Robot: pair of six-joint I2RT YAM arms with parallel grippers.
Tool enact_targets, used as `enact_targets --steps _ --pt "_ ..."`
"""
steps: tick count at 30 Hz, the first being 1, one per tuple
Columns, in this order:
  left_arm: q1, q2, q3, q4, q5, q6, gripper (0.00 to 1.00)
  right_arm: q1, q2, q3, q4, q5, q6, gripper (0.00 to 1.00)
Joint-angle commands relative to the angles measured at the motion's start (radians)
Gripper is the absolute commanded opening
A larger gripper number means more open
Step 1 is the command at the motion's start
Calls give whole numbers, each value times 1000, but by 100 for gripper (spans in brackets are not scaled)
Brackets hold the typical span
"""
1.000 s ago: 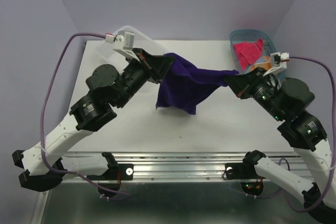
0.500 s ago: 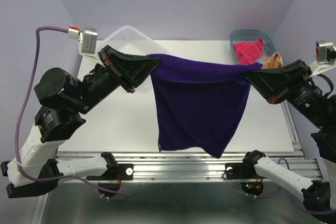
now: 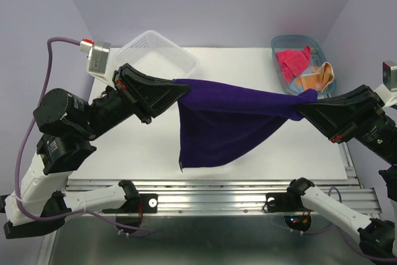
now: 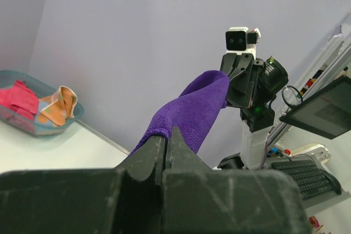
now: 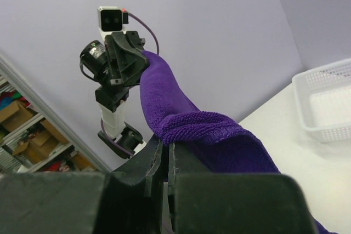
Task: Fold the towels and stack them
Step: Flatten out the crumpled towel
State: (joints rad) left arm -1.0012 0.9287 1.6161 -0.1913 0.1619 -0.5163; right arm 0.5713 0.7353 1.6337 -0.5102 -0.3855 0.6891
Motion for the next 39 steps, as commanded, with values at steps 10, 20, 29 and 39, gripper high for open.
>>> enact_targets --steps 10,20,29,39 --pt "1 5 -82 93 -83 22 0 7 19 -35 30 174 -88 1" --pt "235 257 -79 114 -207 55 0 6 134 -256 183 833 -189 1" --pt "530 588 -15 253 88 18 0 -23 404 -308 398 1010 -321 1" --pt "619 1017 278 267 211 51 0 -398 771 -226 573 550 -270 1"
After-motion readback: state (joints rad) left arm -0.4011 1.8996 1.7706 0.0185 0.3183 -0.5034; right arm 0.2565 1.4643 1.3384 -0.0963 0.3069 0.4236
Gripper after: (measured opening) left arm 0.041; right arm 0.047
